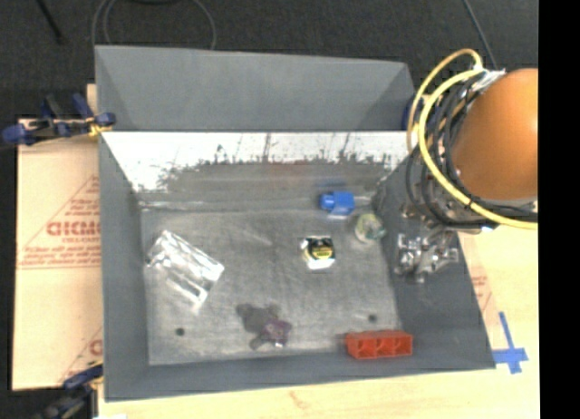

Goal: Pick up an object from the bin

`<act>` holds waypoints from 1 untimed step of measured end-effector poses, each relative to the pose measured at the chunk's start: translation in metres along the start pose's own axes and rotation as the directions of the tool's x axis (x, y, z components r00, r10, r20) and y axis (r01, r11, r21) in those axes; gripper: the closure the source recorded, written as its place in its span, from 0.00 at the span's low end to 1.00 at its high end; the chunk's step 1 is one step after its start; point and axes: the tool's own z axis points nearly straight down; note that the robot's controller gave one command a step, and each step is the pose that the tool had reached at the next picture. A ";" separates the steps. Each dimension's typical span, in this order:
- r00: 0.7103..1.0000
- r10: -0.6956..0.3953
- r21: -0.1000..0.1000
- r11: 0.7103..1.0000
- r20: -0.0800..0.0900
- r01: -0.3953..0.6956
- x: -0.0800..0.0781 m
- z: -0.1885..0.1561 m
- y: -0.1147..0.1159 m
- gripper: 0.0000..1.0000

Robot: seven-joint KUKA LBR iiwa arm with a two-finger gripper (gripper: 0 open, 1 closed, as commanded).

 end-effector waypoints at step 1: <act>0.985 -0.174 -0.012 0.985 0.003 0.174 -0.015 0.096 -0.026 1.00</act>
Offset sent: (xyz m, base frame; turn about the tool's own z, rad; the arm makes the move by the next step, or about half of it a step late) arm 0.0298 0.0069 -0.0925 -0.1754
